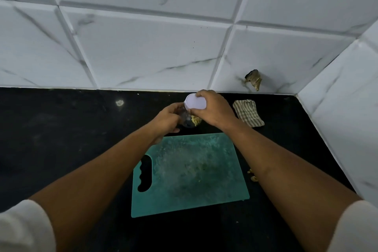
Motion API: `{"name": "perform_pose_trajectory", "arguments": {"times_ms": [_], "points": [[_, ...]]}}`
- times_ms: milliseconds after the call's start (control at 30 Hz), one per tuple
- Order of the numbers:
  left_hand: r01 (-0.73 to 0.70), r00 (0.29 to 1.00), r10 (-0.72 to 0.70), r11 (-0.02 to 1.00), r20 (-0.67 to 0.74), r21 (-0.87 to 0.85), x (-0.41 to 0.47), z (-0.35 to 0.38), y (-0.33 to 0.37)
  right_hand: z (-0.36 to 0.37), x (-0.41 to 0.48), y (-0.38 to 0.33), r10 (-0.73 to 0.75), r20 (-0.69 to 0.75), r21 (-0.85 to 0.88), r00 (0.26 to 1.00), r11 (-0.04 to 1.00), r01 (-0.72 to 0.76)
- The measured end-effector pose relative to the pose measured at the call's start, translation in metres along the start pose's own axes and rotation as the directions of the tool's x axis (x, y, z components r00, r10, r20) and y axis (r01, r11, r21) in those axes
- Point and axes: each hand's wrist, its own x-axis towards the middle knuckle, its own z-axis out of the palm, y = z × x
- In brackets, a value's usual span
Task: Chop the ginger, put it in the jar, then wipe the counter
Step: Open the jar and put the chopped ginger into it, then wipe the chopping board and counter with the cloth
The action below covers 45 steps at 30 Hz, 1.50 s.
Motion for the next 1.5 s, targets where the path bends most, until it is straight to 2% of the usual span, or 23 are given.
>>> {"name": "perform_pose_trajectory", "arguments": {"times_ms": [133,367,633,1100,1500], "points": [[-0.004,1.0,0.004,1.0,0.003,-0.027,0.008,-0.007,-0.002,0.001,0.005,0.002,0.0,0.0,0.036,1.0,0.999,0.0],[0.001,1.0,-0.002,0.998,-0.014,-0.067,0.009,-0.012,-0.014,-0.004,-0.001,0.006,0.002,0.083,0.093,0.997,0.996,-0.01],[-0.051,0.997,0.044,0.993,-0.067,-0.106,-0.02,-0.016,-0.025,-0.03,-0.045,0.02,0.127,0.032,0.188,0.991,0.973,-0.131],[-0.042,0.996,0.048,0.995,0.072,-0.085,-0.072,0.063,-0.049,-0.053,-0.173,0.072,0.287,-0.05,0.224,0.957,0.937,-0.269],[-0.032,0.988,0.029,0.999,0.15,0.014,-0.09,0.119,-0.062,-0.056,-0.243,0.126,0.412,0.005,0.23,0.911,0.886,-0.402]]}}
